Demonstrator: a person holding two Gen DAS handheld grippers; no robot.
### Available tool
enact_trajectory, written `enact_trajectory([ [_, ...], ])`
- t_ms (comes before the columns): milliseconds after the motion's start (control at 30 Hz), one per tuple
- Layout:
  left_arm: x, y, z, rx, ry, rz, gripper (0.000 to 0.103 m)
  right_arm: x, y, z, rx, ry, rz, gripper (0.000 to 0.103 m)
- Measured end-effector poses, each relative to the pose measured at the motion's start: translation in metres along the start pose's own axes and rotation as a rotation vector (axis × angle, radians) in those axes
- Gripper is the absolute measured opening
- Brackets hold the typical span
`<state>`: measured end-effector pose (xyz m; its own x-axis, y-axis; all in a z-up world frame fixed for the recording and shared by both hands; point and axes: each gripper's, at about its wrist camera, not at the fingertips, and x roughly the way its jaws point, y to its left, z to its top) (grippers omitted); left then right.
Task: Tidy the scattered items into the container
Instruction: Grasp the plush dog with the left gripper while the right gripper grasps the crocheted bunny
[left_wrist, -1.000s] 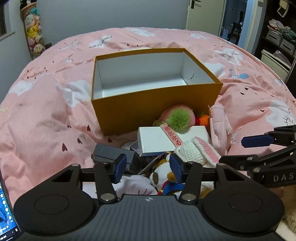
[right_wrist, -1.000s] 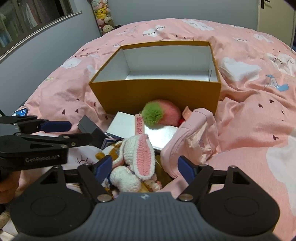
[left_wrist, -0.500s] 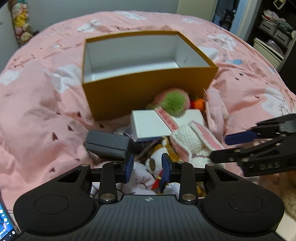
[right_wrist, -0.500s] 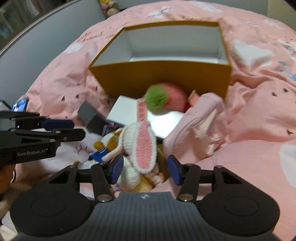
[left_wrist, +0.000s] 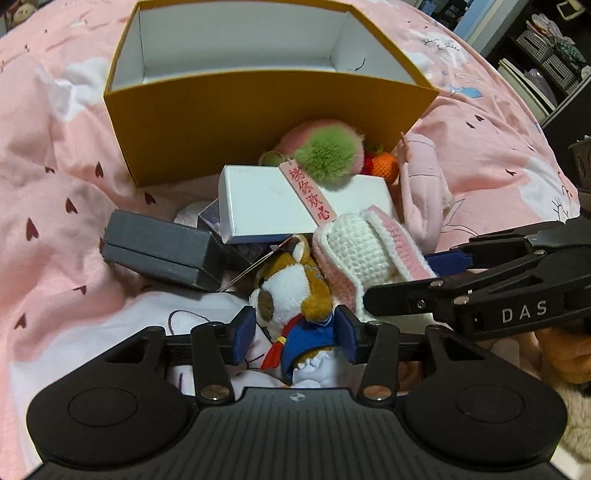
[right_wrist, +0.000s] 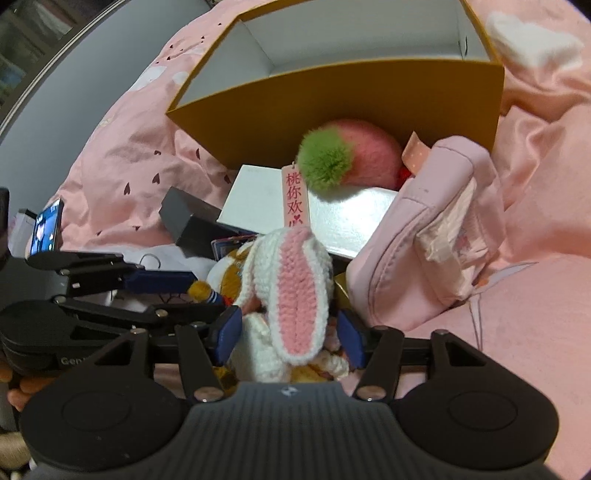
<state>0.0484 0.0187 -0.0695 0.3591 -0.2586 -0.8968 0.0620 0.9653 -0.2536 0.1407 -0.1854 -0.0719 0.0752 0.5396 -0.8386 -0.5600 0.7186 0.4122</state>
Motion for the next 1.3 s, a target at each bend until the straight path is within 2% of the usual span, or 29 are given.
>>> enact_trajectory([
  [200,0.011,0.011,0.003,-0.046,0.029,-0.037,0.056,0.014,-0.009,0.006,0.053,0.021,0.045,0.061],
  [400,0.027,0.018,0.001,-0.073,0.055,-0.058,0.063,0.023,-0.015,0.004,0.071,0.013,0.073,0.060],
  [467,0.030,0.018,0.000,-0.073,0.056,-0.064,0.064,0.023,-0.013,0.001,0.059,0.001,0.068,0.057],
  [533,0.031,0.018,-0.001,-0.072,0.059,-0.069,0.064,0.022,-0.012,-0.001,0.041,-0.010,0.055,0.049],
  [633,0.029,0.018,-0.001,-0.072,0.052,-0.075,0.064,0.018,-0.008,-0.003,0.013,-0.033,0.031,0.043],
  [900,0.033,0.018,-0.001,-0.069,0.061,-0.071,0.067,-0.006,0.005,-0.012,-0.051,-0.106,-0.013,0.041],
  [1033,0.032,0.017,-0.002,-0.071,0.054,-0.075,0.058,-0.009,0.004,-0.013,-0.045,-0.114,-0.022,0.041],
  [1300,0.011,0.010,-0.009,-0.027,-0.032,-0.071,0.053,-0.021,0.006,-0.015,-0.047,-0.146,0.007,0.041],
])
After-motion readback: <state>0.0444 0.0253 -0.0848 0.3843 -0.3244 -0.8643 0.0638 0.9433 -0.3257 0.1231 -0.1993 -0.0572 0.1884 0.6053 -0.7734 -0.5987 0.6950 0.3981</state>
